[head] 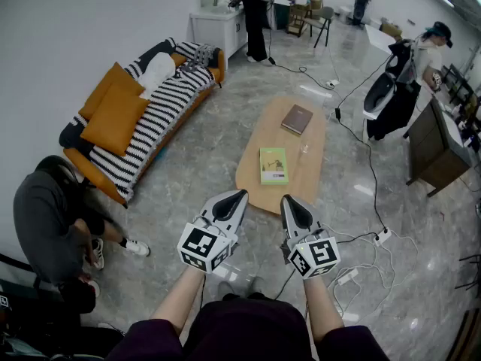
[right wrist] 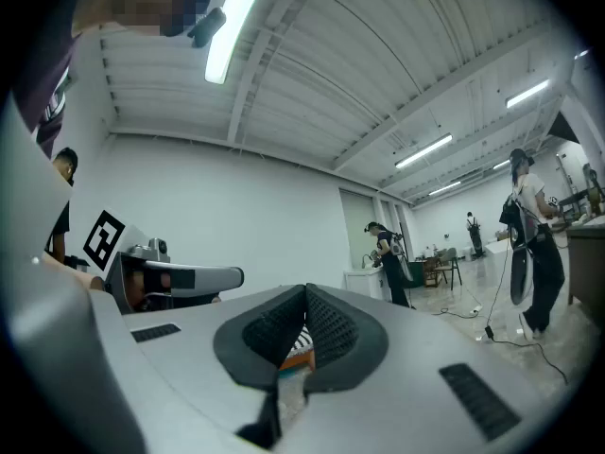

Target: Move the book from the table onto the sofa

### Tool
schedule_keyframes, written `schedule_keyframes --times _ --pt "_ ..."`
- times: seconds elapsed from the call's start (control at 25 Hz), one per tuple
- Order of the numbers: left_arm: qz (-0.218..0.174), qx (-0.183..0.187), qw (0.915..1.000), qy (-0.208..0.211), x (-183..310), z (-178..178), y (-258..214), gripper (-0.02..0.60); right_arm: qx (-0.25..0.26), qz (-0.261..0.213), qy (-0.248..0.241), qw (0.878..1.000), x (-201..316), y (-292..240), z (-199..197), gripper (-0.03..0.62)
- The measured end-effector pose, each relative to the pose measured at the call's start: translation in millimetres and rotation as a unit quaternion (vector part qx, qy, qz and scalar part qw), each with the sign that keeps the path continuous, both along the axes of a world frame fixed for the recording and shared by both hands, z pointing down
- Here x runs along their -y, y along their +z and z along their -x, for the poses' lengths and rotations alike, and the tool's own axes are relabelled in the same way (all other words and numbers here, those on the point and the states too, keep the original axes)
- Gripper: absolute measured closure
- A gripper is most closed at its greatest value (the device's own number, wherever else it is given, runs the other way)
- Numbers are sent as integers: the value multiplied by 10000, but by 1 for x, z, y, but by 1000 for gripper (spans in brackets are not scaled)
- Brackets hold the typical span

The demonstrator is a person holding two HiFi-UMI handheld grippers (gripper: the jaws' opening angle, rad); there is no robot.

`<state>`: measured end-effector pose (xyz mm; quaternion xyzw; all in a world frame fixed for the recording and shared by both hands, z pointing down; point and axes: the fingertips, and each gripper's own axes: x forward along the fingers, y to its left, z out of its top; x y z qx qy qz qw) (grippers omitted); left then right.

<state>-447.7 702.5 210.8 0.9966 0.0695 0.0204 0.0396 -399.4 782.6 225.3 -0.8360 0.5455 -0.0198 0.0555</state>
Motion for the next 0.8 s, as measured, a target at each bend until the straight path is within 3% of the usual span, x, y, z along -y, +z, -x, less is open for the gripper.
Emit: schedule_keyframes --times 0.24,0.8 --pt "-131 102 9999 -28 9 14 7 566 53 -4 40 10000 8 1 13 571" --pt "-33 155 9998 118 50 38 18 566 206 -26 325 9993 32 12 30 571"
